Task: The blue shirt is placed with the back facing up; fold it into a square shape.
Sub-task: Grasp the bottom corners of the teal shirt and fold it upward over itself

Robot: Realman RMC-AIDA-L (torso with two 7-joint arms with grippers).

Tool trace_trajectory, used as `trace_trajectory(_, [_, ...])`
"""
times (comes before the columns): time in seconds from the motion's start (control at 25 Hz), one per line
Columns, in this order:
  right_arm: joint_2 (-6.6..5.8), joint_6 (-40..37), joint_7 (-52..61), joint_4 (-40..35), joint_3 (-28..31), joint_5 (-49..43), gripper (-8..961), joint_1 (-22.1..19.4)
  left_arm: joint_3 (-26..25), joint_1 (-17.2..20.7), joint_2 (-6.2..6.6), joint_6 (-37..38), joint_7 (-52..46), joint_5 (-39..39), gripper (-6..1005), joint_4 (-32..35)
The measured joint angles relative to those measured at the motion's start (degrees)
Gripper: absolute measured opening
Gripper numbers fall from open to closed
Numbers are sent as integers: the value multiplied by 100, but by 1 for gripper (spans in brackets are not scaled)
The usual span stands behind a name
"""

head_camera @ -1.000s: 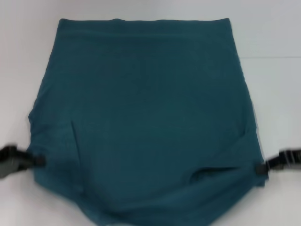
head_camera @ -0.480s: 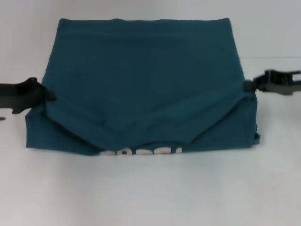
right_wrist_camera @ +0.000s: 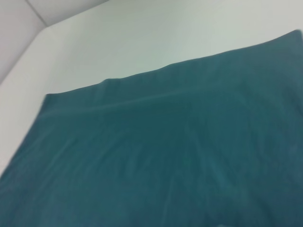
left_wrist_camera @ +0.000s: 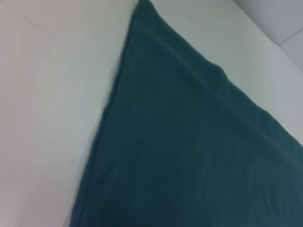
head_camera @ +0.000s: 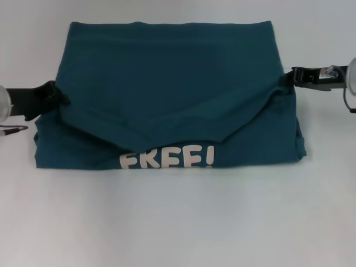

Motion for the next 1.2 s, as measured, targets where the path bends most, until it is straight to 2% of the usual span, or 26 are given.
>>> trace_trajectory(0.24, [91,842,5,255,-453,-22,133,106,122,-172,-10,-514,-35,18,64,-111])
trace_trajectory(0.44, [102,1290,6,463,-673,-42,141,260,177,-276,-12,-784,-78,23,73,-155])
trace_trajectory(0.72, [106,1567,11,561,-688,-92,153,410,176,-424,26,-1029,-109,29,86,-278])
trace_trajectory(1.04, [39,1685,6,768,-770,-105,167,624,185,-555,47,-1258,-74,47,100,-430])
trace_trajectory(1.2, [36,1852,-9,819,-871,-111,174,661,241,-554,0,-1395,142,6,108,-418])
